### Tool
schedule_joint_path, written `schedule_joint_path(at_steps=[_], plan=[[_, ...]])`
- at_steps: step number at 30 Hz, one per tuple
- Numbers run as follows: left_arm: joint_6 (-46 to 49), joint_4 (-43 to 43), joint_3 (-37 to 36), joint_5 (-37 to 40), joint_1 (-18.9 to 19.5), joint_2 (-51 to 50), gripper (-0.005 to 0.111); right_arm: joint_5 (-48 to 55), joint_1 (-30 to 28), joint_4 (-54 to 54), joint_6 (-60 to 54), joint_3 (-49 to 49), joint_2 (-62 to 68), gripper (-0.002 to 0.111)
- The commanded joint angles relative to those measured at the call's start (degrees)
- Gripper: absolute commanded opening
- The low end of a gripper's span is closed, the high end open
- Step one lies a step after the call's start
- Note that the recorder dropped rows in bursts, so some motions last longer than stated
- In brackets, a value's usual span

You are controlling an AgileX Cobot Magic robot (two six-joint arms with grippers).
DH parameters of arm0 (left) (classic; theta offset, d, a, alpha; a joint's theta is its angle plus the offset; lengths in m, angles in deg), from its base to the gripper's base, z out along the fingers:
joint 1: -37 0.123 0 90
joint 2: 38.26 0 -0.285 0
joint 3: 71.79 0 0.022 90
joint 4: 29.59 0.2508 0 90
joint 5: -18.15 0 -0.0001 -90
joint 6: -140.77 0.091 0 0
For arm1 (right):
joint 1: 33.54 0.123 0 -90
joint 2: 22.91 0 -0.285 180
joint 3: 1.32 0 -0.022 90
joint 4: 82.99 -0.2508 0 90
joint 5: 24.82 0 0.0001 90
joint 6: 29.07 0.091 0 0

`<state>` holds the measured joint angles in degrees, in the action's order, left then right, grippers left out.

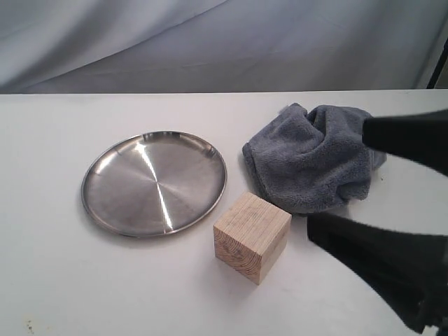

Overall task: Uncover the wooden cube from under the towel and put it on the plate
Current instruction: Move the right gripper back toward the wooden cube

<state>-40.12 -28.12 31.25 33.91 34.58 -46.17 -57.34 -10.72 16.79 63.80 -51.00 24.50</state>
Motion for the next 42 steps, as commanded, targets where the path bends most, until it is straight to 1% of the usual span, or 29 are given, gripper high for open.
schedule_joint_path(at_steps=[1,2,3,4,5,6,10,13,18,26,33,42], plan=[[-0.43,0.0,-0.26,-0.51,0.14,0.12,0.0,0.21,0.13,0.16,-2.24,-3.06,0.0,0.073],[-0.43,0.0,-0.26,-0.51,0.14,0.12,0.0,2.17,0.13,0.16,-2.35,-3.06,0.0,0.057],[-0.43,0.0,-0.26,-0.51,0.14,0.12,0.0,3.37,0.13,0.16,-2.35,-3.06,0.0,0.047],[-0.43,0.0,-0.26,-0.51,0.14,0.12,0.0,5.2,0.13,0.16,-1.81,-3.06,0.9,0.025],[-0.43,0.0,-0.26,-0.51,0.14,0.12,0.0,5.3,0.13,0.16,-1.31,-3.06,1.51,0.017],[-0.43,0.0,-0.26,-0.51,0.14,0.12,0.0,4.28,0.13,0.16,-1.03,-3.06,3.6,0.0],[-0.43,0.0,-0.26,-0.51,0.14,0.12,0.0,3.35,0.13,0.16,-0.93,-2.69,10.53,0.0],[-0.43,0.0,-0.26,-0.51,0.14,0.12,0.0,3.47,0.13,0.16,2.22,0.17,15.76,0.0],[-0.43,0.0,-0.26,-0.51,0.14,0.12,0.0,3.47,0.13,0.16,1.87,5.52,23.79,0.0],[-0.43,0.0,-0.26,-0.51,0.14,0.12,0.0,3.47,0.13,0.16,0.35,10.8,33.99,0.0],[-0.43,0.0,-0.26,-0.51,0.14,0.12,0.0,2.44,0.13,0.16,0.12,11.94,36.78,0.0],[-0.43,0.0,-0.26,-0.51,0.14,0.12,0.0,-6.22,0.13,0.16,0.12,11.94,36.78,0.0]])
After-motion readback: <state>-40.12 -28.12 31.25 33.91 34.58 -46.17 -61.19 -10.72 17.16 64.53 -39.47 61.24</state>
